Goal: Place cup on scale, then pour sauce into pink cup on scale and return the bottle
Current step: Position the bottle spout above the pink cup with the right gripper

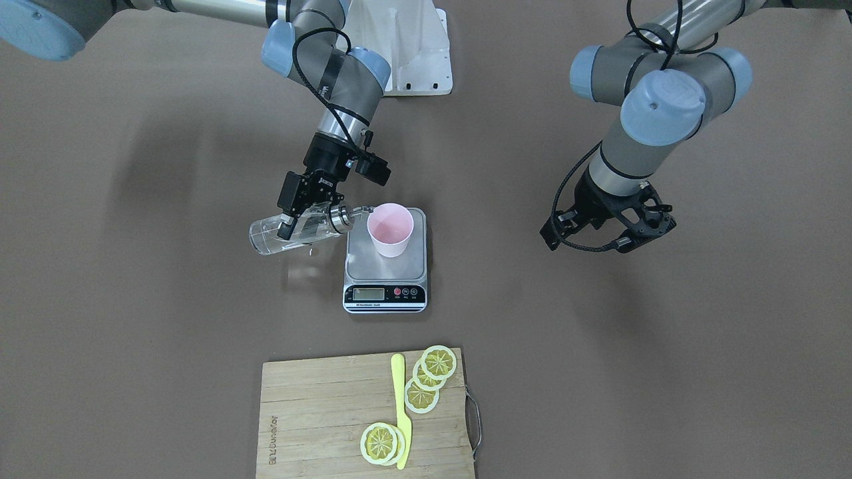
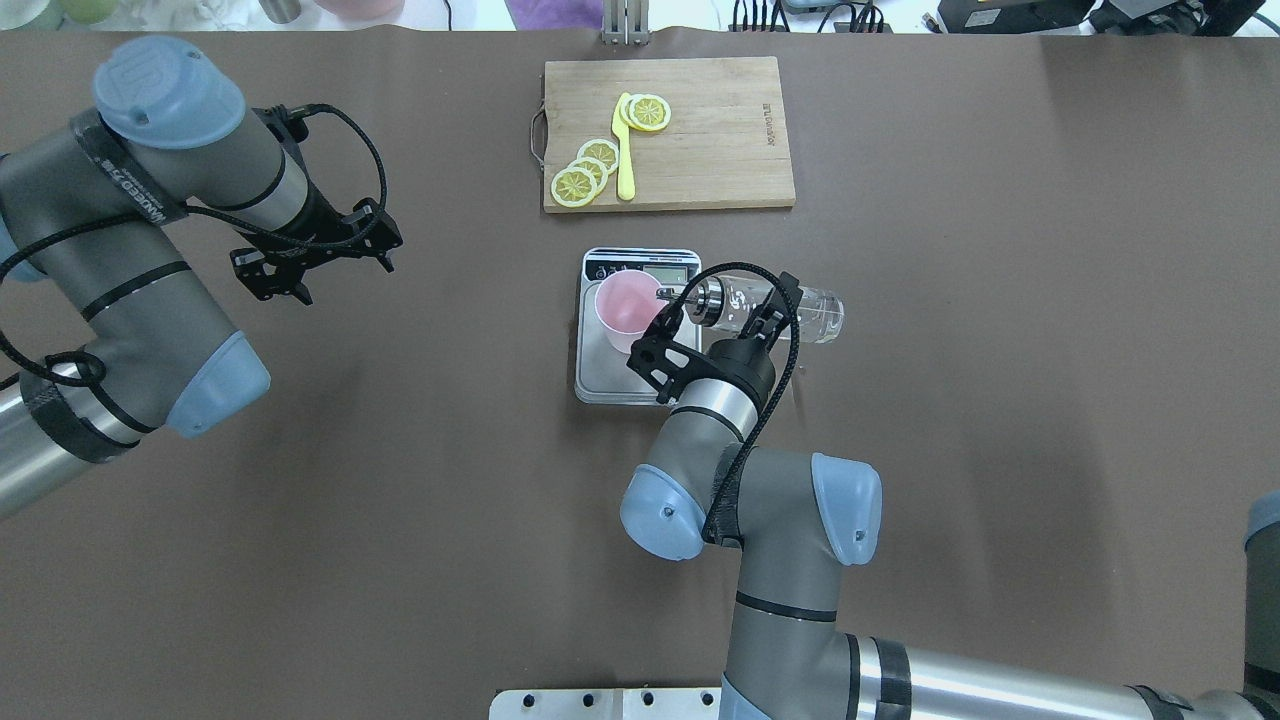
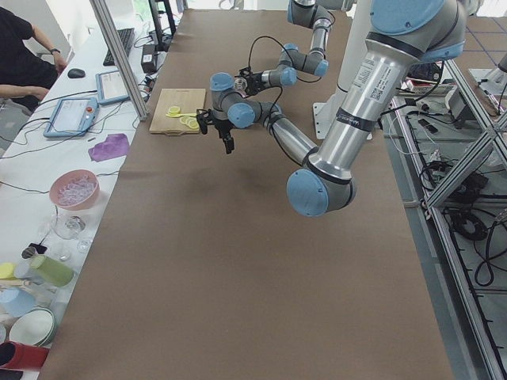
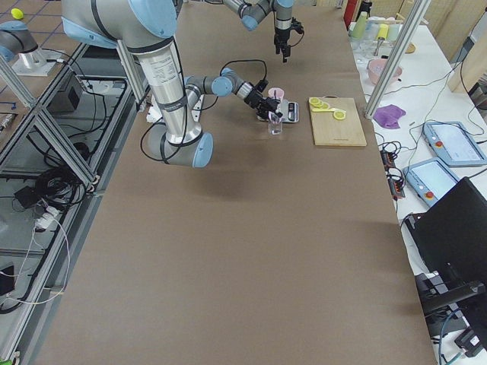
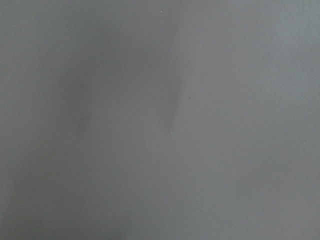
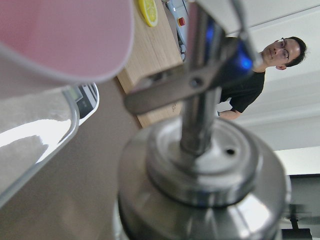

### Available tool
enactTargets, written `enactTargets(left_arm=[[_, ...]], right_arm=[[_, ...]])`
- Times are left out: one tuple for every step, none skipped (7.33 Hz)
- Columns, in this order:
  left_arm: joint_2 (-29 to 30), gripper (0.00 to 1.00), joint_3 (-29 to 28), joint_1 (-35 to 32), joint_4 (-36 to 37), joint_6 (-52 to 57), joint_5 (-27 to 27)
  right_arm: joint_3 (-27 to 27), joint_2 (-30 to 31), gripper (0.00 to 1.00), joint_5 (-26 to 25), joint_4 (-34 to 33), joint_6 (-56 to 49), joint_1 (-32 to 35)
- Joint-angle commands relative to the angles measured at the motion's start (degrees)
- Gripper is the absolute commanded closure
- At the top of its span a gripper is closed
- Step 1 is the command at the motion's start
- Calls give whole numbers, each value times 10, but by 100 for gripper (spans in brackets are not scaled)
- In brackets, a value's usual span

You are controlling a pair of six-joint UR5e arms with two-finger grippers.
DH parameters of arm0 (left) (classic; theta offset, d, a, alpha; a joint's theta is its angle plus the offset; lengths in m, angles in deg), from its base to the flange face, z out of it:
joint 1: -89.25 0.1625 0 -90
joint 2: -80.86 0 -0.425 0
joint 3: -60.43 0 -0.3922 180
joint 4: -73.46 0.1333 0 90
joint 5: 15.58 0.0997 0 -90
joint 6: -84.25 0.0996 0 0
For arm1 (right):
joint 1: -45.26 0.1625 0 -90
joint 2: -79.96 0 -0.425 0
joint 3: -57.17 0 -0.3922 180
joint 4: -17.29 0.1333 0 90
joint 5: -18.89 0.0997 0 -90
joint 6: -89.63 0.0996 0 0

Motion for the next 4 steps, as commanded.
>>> enactTargets(left_arm=[[0, 1, -2, 0, 0, 1, 0], [0, 1, -3, 0, 0, 1, 0], [0, 1, -3, -1, -2, 1, 0], [-1, 1, -12, -2, -17, 1, 0]], right_arm=[[-1, -10, 100, -26, -41, 0, 1], [-2, -10, 100, -41, -52, 1, 2], [-1, -10, 100, -51, -62, 2, 3], [-1, -10, 100, -63, -84, 2, 5]])
